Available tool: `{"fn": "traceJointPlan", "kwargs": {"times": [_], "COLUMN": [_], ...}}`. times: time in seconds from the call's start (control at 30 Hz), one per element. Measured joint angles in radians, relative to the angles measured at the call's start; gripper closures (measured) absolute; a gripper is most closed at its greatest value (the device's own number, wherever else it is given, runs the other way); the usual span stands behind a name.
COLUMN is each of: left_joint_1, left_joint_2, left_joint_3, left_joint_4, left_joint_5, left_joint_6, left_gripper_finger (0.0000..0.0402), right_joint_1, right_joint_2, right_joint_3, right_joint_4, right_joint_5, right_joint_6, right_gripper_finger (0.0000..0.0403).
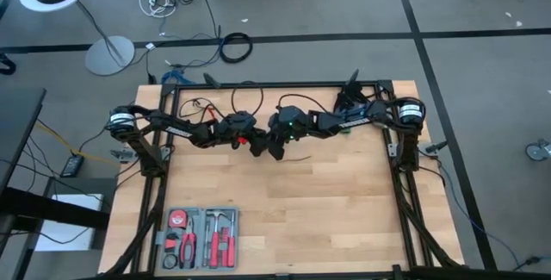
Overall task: Coil cords
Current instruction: Coil the black wire onto the black spool
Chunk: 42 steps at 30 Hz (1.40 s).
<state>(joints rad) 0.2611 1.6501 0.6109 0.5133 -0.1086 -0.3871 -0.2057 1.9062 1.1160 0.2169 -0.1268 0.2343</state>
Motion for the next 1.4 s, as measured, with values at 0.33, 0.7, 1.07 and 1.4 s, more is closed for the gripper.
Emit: {"fn": "traceJointPlan", "kwargs": {"times": [0.33, 0.7, 1.07, 1.4], "left_joint_1": [0.000, 0.000, 0.000, 0.000], "left_joint_2": [0.000, 0.000, 0.000, -0.001], "left_joint_3": [0.000, 0.000, 0.000, 0.000], "left_joint_4": [-0.013, -0.017, -0.017, 0.000], "left_joint_5": [0.017, 0.025, 0.039, 0.052], "left_joint_6": [0.017, 0.039, 0.041, 0.042], "left_gripper_finger": [0.0401, 0.0401, 0.0401, 0.0401], "right_joint_1": [-0.026, -0.033, -0.052, -0.002], "right_joint_2": [-0.015, -0.019, -0.062, -0.061], "right_joint_3": [0.000, 0.000, -0.001, -0.080], "right_joint_4": [-0.112, -0.168, -0.353, -0.298], "right_joint_5": [0.003, 0.032, 0.084, 0.089], "right_joint_6": [0.017, 0.010, 0.016, 0.023], "right_gripper_finger": [0.0338, 0.0343, 0.0348, 0.0348]}}
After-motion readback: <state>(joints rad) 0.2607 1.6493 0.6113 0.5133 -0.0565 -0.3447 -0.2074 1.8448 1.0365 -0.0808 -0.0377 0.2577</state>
